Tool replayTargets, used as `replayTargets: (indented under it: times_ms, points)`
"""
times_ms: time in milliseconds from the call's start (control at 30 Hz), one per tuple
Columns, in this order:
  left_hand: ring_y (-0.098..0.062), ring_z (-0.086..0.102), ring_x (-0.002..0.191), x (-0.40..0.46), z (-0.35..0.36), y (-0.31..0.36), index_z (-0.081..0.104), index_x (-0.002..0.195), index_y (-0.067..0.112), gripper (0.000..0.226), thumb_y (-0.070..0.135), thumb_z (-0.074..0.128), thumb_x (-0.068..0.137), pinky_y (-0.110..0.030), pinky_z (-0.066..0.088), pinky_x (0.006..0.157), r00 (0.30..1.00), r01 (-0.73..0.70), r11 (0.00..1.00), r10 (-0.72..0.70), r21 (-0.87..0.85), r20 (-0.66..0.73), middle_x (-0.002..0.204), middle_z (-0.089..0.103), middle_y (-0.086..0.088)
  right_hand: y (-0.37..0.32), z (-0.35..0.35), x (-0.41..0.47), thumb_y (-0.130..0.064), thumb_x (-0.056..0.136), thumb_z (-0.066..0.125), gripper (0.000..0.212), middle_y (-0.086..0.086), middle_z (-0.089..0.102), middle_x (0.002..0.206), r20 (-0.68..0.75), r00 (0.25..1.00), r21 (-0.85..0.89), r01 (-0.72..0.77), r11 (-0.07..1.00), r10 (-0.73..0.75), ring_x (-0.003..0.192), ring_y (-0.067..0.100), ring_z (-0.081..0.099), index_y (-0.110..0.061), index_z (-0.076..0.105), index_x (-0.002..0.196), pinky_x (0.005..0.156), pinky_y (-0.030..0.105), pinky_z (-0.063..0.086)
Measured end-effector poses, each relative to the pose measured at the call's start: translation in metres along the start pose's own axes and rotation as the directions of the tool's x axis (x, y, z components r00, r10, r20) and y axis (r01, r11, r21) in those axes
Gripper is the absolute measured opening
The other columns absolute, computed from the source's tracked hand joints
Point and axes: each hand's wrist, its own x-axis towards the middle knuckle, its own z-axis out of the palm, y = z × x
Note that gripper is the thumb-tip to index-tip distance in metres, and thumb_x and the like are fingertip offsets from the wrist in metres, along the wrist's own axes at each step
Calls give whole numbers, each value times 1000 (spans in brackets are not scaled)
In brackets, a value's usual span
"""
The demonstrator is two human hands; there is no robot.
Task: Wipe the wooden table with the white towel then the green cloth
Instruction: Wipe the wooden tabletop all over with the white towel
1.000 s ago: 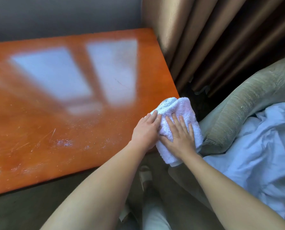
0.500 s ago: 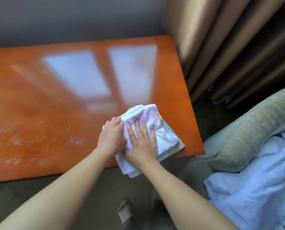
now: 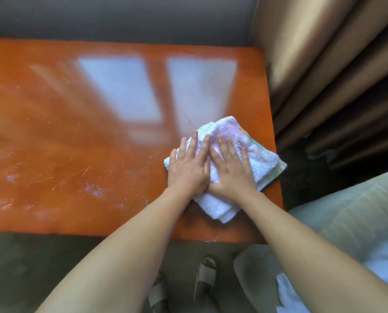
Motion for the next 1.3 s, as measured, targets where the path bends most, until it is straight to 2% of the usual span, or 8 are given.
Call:
replayTargets:
  times_ms: [233,467,567,700,833,967,1167,1300]
  points:
    - [-18,8,145,1,-2,-13,11,151,34,52,38,23,100,-39,11,116,999,37,998,-37,-49,5,160,4,10,-12,-1,7,-79,65,20,100,-11,-12,162,37,999,-7,5,1000,-5,147,11,-18,-39,-6,152,117,46,-13]
    - [-19,13,145,-86,-3,-60,22,149,33,51,33,25,98,-37,16,114,993,116,990,-119,-82,-25,159,11,10,-81,29,-50,-72,75,21,94,-7,-7,163,24,992,42,126,991,-128,148,15,-14,-28,0,155,118,46,-9]
    - [-26,23,143,-132,10,-50,30,147,26,56,35,24,93,-44,27,111,989,140,989,-142,-50,-39,157,22,3,-84,40,-91,-67,80,33,91,-1,3,163,-3,982,14,190,982,-190,150,19,-5,-24,6,156,118,47,-2]
    - [-30,33,139,-154,28,-14,40,143,20,56,33,37,89,-48,34,106,984,170,985,-170,-7,-51,153,32,-2,-62,42,-124,-60,84,38,86,1,11,163,9,984,-38,179,983,-179,150,19,3,-19,13,156,117,49,5]
    - [-31,35,138,-146,31,26,42,142,21,58,33,35,86,-48,37,105,996,91,995,-90,-36,13,152,35,-1,-24,35,-142,-60,80,42,90,4,18,161,-9,994,-71,109,991,-110,149,24,13,-16,16,154,116,53,12]
    - [-32,28,140,-137,38,47,36,145,20,58,33,32,88,-49,25,110,998,12,996,-6,-84,65,155,29,-1,-3,30,-151,-63,77,43,95,3,16,162,-16,999,-100,30,995,-31,149,25,14,-17,14,155,116,54,12]
    - [-28,34,138,-134,34,9,38,144,21,55,40,28,94,-45,38,105,991,-109,992,114,-63,74,154,31,0,-38,36,-143,-67,74,43,100,3,15,162,-18,994,-89,-108,990,107,150,24,8,-17,12,155,117,54,8]
    - [-28,9,146,-129,25,-28,19,151,23,55,35,24,98,-47,16,115,985,-156,983,162,-100,60,160,7,2,-71,45,-126,-69,76,45,102,4,11,163,-33,994,-104,-106,989,103,150,24,3,-16,6,155,118,54,5]
